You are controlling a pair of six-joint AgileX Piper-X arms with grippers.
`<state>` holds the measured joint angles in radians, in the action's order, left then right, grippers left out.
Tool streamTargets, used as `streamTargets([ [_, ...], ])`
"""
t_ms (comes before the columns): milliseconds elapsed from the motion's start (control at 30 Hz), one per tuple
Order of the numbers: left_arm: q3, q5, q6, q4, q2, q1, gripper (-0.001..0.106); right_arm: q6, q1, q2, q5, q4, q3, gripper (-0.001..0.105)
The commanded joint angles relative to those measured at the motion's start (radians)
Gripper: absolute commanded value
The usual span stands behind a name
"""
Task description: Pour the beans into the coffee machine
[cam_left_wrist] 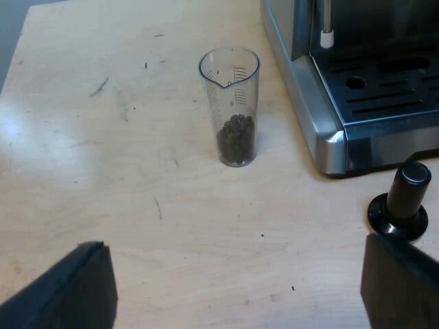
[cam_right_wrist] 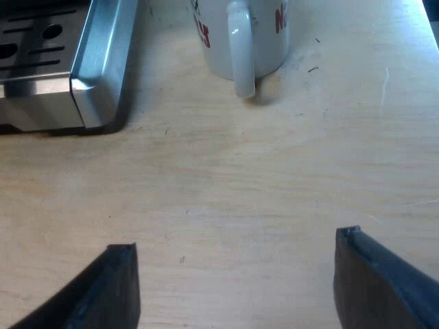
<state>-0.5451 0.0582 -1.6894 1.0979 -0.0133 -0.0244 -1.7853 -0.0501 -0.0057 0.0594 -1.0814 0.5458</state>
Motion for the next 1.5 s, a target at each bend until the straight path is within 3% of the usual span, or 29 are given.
streamTargets([
  [33,-0.002,-0.002,-0.003,-0.004,-0.038,-0.004,0.075,-0.005,0.004,-0.047,0.006,0.006,0.004,0.062],
  [300,-0.002,-0.002,-0.017,-0.004,-0.038,-0.004,0.075,-0.005,0.004,-0.047,0.006,0.006,0.004,0.062],
  [500,-0.014,0.000,-0.040,-0.004,-0.031,-0.004,0.075,-0.005,0.004,-0.019,0.081,-0.003,0.039,0.062],
  [933,-0.152,0.000,-0.040,-0.004,0.119,-0.004,0.075,-0.058,0.004,0.139,0.174,0.000,0.202,0.062],
  [1100,-0.157,0.002,-0.040,-0.004,0.164,-0.004,0.075,-0.082,0.004,0.208,0.253,0.000,0.267,0.062],
  [1267,-0.157,0.045,-0.040,-0.046,0.190,-0.004,0.075,-0.085,-0.027,0.272,0.335,0.023,0.319,0.062],
  [1500,-0.157,0.049,-0.040,-0.072,0.234,-0.004,0.075,-0.088,-0.094,0.323,0.376,0.100,0.346,0.062],
])
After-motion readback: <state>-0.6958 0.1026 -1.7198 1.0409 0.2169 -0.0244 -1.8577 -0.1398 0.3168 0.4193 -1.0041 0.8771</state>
